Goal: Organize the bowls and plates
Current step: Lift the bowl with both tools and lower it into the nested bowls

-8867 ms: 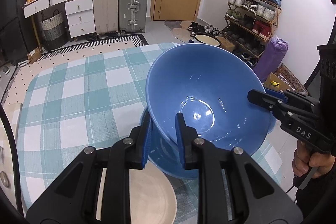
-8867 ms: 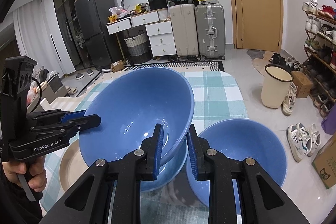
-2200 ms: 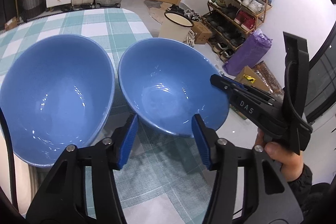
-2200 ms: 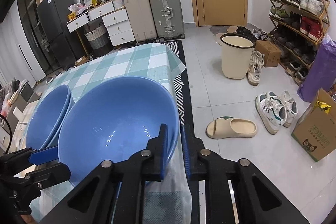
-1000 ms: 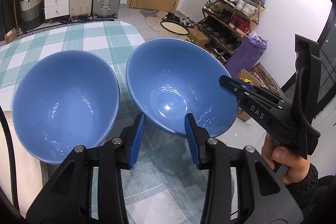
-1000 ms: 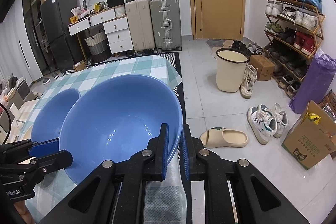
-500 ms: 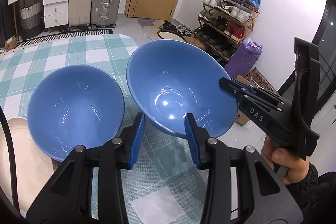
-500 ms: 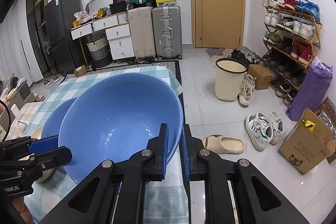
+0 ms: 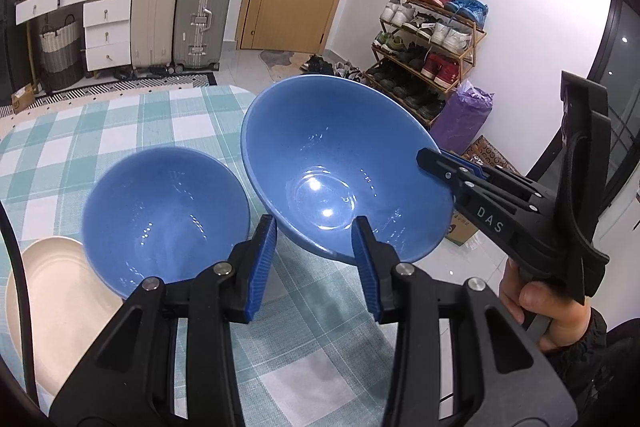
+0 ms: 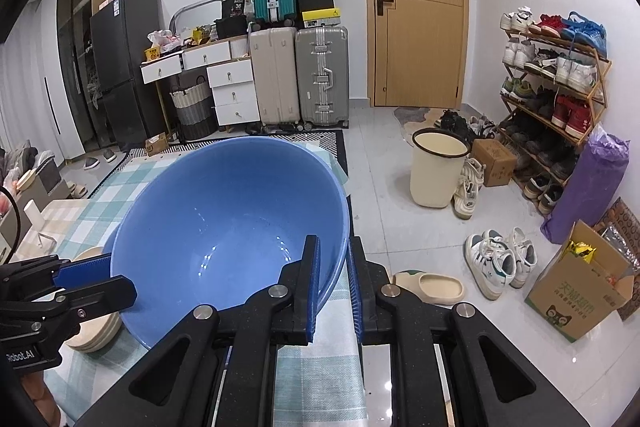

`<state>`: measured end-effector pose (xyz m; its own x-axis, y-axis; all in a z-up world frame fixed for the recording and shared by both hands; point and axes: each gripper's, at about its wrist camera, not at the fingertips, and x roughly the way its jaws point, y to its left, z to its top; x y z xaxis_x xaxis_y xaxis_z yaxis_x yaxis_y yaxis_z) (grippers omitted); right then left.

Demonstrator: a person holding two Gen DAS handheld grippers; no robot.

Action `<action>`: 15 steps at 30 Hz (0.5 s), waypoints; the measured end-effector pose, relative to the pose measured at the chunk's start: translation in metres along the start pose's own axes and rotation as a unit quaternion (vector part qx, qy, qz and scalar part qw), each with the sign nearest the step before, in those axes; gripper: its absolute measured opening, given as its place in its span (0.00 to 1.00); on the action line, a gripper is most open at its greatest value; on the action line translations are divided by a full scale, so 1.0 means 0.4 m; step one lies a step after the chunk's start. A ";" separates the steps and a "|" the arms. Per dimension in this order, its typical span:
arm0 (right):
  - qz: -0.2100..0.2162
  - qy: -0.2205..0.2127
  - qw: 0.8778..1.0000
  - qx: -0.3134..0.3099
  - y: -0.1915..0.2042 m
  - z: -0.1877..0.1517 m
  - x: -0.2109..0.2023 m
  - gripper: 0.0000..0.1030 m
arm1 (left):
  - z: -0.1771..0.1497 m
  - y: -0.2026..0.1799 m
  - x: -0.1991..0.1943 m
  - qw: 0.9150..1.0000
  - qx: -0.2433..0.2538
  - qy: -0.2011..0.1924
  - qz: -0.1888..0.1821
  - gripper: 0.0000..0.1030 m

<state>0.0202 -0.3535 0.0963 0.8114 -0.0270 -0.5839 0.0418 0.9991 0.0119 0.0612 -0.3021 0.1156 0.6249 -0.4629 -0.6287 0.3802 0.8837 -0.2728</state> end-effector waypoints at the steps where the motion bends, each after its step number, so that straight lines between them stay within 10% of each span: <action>1: 0.000 -0.002 1.000 -0.002 0.006 0.003 -0.006 0.13 | -0.002 0.001 -0.014 1.000 0.000 -0.002 0.001 0.35; 15: 0.013 -0.014 1.000 -0.024 0.096 0.035 -0.039 0.14 | -0.014 0.023 -0.144 1.000 -0.008 -0.020 0.016 0.35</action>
<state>0.0173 -0.3153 0.1174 0.8284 -0.0010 -0.5601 -0.0070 0.9999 -0.0122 0.0250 -0.2672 0.1452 0.6633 -0.4360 -0.6082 0.3486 0.8992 -0.2644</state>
